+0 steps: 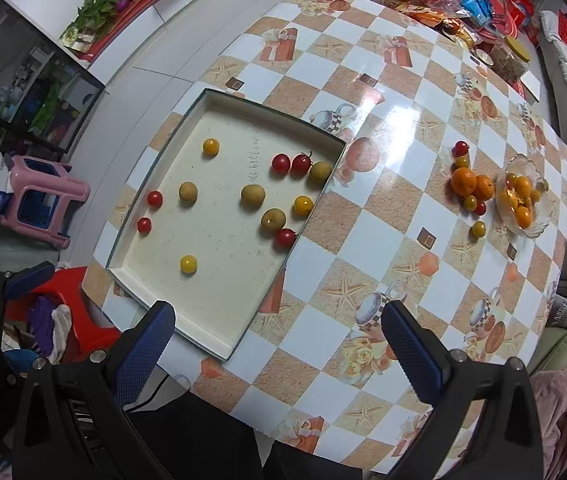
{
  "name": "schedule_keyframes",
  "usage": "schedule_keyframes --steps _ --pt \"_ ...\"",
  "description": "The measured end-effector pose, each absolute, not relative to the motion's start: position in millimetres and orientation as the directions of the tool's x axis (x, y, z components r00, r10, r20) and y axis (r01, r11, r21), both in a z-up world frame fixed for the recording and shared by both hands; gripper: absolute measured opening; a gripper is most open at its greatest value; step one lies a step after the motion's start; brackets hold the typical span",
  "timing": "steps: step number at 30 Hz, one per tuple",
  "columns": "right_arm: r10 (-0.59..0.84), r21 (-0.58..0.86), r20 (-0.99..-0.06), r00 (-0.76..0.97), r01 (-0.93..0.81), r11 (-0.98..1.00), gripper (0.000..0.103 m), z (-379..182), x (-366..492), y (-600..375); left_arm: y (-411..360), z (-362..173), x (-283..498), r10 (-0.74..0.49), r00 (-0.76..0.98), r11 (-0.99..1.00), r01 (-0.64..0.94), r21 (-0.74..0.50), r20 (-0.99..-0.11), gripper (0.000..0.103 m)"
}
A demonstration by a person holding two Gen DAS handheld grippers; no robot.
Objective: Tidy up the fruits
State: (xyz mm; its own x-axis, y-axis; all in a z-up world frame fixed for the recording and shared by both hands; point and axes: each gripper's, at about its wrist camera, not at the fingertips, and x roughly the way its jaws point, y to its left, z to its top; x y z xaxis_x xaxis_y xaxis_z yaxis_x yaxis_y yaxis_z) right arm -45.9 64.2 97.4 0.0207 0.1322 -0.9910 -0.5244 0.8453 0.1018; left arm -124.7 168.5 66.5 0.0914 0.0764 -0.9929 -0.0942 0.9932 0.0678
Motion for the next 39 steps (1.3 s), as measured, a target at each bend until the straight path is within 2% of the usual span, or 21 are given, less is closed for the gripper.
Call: schedule_keyframes --steps 39 --pt "0.13 0.125 -0.991 -0.029 -0.54 0.832 0.103 86.7 -52.3 71.0 161.6 65.9 -121.8 0.088 0.076 0.994 -0.071 0.083 -0.993 0.103"
